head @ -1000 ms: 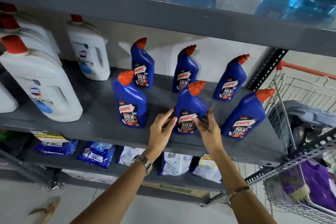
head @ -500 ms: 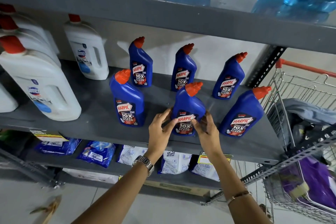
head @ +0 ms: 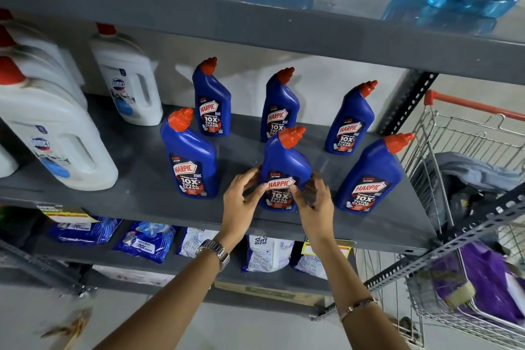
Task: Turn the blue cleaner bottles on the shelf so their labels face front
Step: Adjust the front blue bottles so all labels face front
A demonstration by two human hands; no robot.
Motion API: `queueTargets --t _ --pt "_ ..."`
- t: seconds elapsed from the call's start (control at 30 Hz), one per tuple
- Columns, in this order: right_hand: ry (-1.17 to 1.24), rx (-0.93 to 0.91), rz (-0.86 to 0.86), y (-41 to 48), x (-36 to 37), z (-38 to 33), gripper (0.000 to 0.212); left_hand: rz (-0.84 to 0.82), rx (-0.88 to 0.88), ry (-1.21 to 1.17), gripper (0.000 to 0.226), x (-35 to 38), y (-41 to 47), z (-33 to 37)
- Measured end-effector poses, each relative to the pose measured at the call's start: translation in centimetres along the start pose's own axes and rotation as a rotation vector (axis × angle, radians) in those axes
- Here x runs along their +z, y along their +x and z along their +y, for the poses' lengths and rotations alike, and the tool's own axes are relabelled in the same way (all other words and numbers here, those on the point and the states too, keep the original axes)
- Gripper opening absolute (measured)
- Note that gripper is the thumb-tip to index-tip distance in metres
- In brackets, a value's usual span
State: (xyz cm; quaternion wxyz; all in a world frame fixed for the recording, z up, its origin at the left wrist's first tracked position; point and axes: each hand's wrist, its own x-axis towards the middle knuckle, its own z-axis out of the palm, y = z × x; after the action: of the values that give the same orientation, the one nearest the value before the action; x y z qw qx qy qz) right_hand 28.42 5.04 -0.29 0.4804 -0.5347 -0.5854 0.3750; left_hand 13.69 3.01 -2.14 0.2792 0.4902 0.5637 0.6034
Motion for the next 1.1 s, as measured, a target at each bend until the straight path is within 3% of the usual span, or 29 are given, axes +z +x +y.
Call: queueTargets --t 0.53,0.63,0.73,0.87,0.93,1.1 --pt "-0.005 -0.027 0.007 0.5 0.0 0.3 0.042 0.056 -0.027 -0.023 0.04 0.7 -0.4 0.0" --pt "0.056 -0.012 -0.016 -0.2 -0.3 0.5 0.044 0.159 -0.024 -0.077 0.037 1.4 -1.8 0.4" --pt "0.157 -0.001 0.126 -2.2 -1.9 0.8 0.038 0.3 -0.016 -0.167 0.029 3.0 -4.6 0.5" --pt "0.178 -0.002 0.484 -3.0 -6.6 2.3 0.028 0.082 -0.053 -0.278 0.023 7.1 -7.4 2.0" --pt "0.188 0.025 0.546 -1.8 -9.4 2.9 0.032 -0.077 -0.065 -0.274 0.032 9.6 -6.9 3.2" --pt "0.155 0.105 0.246 2.7 -13.9 3.7 0.055 -0.176 -0.13 -0.243 0.048 14.6 -2.8 4.7"
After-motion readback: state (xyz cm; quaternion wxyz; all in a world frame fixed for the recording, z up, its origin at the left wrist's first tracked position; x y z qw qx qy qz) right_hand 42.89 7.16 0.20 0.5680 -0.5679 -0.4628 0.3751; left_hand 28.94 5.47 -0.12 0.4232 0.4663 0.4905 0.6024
